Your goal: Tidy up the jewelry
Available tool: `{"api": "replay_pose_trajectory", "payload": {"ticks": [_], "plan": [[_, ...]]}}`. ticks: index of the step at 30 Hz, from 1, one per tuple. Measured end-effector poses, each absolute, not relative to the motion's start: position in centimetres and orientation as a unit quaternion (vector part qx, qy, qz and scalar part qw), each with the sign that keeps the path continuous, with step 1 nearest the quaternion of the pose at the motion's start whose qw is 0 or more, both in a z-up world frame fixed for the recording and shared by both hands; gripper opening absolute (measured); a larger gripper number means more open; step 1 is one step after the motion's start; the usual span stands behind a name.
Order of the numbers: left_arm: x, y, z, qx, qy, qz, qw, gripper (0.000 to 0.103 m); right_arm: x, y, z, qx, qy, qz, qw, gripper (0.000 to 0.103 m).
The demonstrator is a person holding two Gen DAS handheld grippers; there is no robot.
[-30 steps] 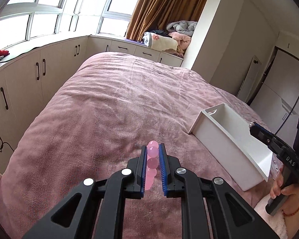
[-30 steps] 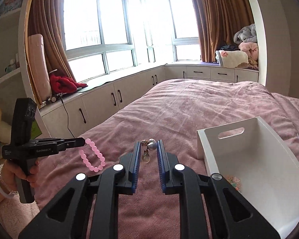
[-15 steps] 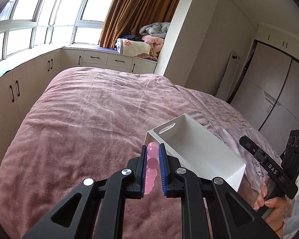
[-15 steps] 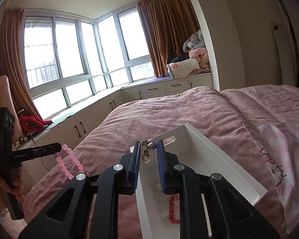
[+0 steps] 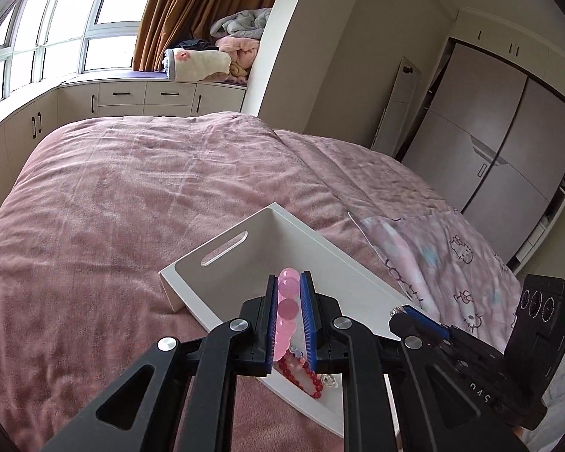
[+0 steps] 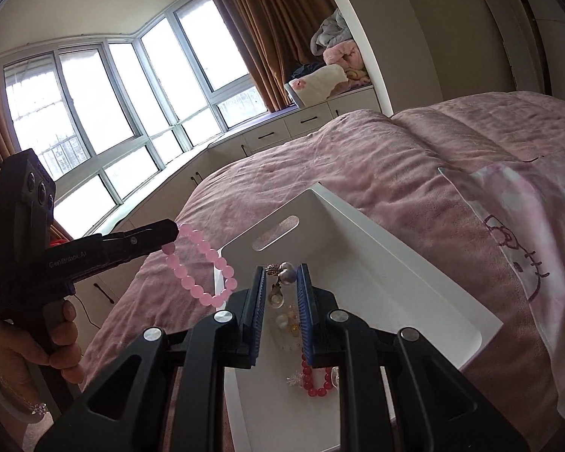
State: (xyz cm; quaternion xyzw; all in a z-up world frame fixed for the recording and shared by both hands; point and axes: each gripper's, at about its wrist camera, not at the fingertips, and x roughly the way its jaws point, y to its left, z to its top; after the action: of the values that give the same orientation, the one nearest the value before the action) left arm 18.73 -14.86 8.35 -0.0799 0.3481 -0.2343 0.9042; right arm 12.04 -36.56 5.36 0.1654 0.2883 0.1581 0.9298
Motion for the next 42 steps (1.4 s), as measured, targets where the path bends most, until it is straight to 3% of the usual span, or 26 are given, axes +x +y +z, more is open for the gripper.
{"api": "replay_pose_trajectory", "payload": {"ticks": [14,15,17,20,22,25,29,31,42], "plan": [[22.7,-19.6,3.9,-0.044,0.393,-0.246,0.885,0.018,13.1,-37.5,3.7,0.199,0.317,0.159,0.914,0.018],[22.9,-19.7,3.7,-0.041,0.393,-0.242,0.886,0.019,13.2,-37.5,3.6,0.199,0.319,0.158,0.913,0.019],[23.0,-19.7,3.6,-0.038,0.392,-0.237,0.888,0.036,13.4,-37.5,3.4,0.199,0.322,0.155,0.912,0.02],[23.1,-19.3,3.7,-0.036,0.388,-0.23,0.892,0.04,13.6,-37.5,3.2,0.2,0.325,0.156,0.911,0.02],[23.0,-18.9,3.8,-0.033,0.386,-0.222,0.895,0.044,13.7,-37.5,3.2,0.201,0.324,0.155,0.911,0.033],[22.2,-17.8,4.2,-0.028,0.375,-0.201,0.905,0.061,13.5,-37.5,3.3,0.201,0.316,0.147,0.916,0.053],[20.7,-15.7,5.3,-0.03,0.357,-0.169,0.918,0.086,13.2,-37.7,3.7,0.207,0.298,0.143,0.921,0.066],[19.8,-14.5,5.9,-0.035,0.348,-0.156,0.924,0.091,13.0,-37.6,4.0,0.207,0.292,0.143,0.922,0.069],[14.6,-10.5,8.0,-0.039,0.319,-0.112,0.94,0.096,11.4,-36.2,8.3,0.194,0.272,0.142,0.932,0.095]]}}
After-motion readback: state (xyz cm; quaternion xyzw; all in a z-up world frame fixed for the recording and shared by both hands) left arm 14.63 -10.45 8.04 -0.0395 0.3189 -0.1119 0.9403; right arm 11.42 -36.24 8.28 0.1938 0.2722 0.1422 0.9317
